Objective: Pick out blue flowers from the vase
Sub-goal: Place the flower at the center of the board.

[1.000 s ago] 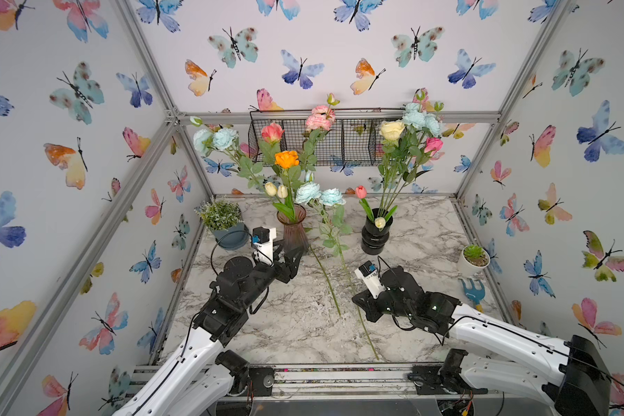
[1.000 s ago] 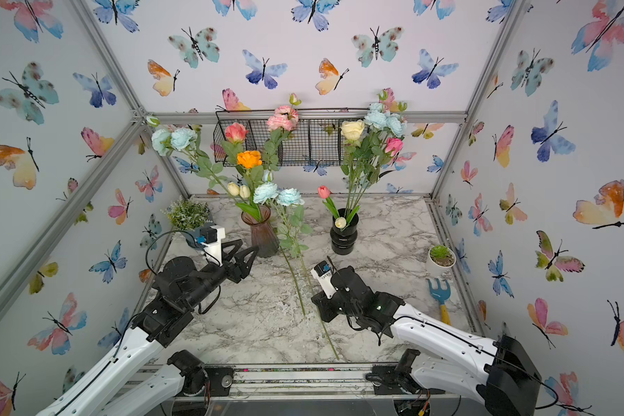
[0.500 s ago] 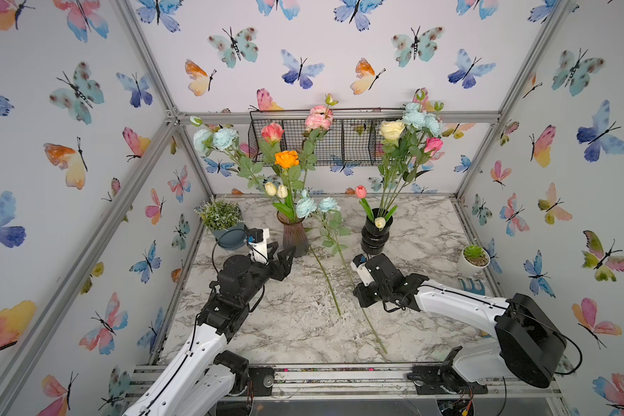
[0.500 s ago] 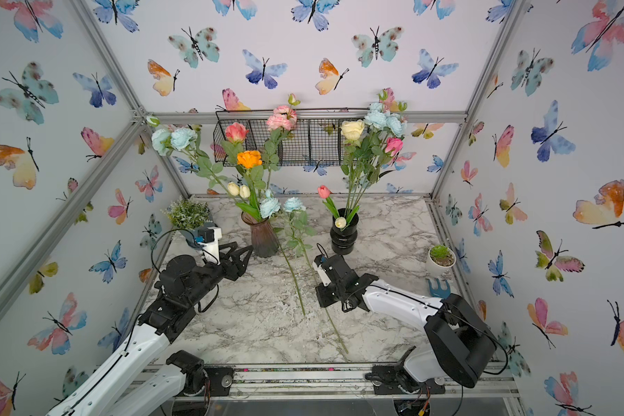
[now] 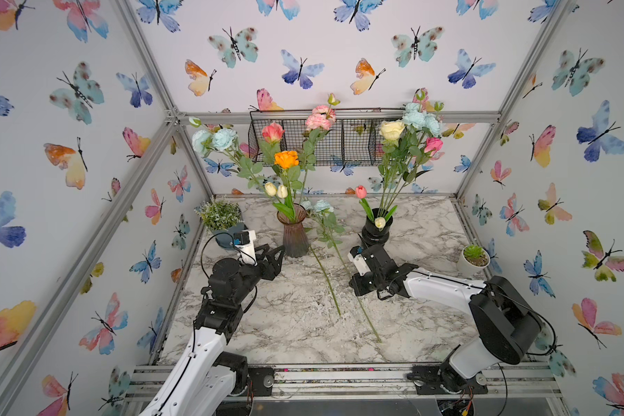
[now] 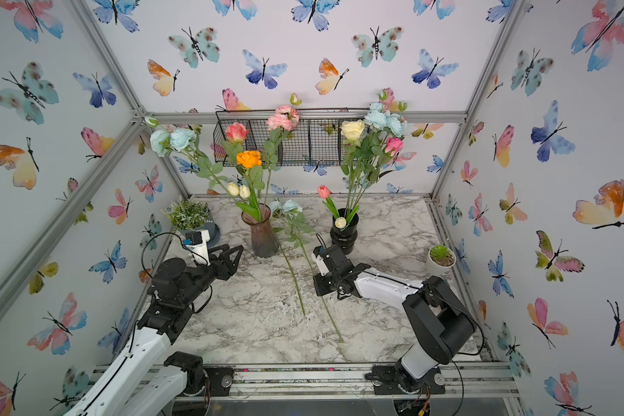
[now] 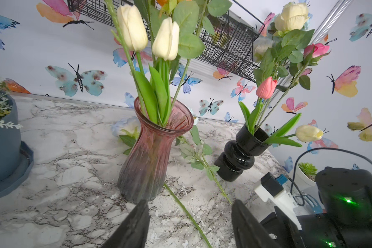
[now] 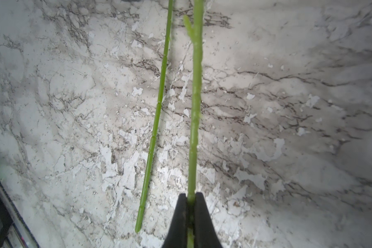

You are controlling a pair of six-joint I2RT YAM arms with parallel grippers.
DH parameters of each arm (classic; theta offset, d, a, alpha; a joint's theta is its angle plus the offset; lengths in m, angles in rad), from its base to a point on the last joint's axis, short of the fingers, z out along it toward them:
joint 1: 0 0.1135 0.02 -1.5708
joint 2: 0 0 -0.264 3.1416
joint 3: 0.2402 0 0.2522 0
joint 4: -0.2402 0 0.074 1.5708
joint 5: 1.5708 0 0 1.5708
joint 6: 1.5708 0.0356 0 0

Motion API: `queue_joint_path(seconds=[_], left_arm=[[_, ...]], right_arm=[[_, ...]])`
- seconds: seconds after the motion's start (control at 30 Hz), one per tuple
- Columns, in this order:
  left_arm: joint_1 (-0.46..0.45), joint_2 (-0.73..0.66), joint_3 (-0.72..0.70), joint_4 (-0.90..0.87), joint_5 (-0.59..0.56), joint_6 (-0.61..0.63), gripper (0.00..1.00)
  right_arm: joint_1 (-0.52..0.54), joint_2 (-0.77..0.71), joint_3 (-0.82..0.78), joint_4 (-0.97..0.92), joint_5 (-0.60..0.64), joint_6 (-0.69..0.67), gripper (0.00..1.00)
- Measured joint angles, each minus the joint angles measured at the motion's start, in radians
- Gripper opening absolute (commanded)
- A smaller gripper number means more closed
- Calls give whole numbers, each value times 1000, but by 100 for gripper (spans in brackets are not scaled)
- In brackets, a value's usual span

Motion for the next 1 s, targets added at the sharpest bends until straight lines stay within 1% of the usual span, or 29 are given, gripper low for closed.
queue_joint_path(seconds=[0.17, 0.27, 0.4, 0.57, 0.63, 0.83, 0.9, 1.0], left_arm=[[16, 2, 0, 15, 6, -8, 61], [41, 1, -2, 24, 11, -14, 64], [104, 0, -14, 38, 38, -31, 64], [196, 20, -29, 72, 92, -71, 64], [215, 39, -28, 85, 104, -82, 63], [219, 113, 0, 110, 140, -92, 63], [219, 142, 17, 119, 150, -92, 63], [219, 181, 40, 136, 157, -91, 63]], right_arm=[[-7, 130, 143, 0, -17, -11, 2], [-11, 204, 227, 0, -28, -18, 1], [-20, 288, 309, 2, -47, -20, 1], [-25, 383, 385, 17, -76, -16, 5], [-25, 412, 401, 23, -91, -13, 7], [-25, 439, 401, 45, -118, -7, 11], [-25, 438, 399, 57, -124, -5, 15], [-25, 430, 378, 76, -132, -4, 23]])
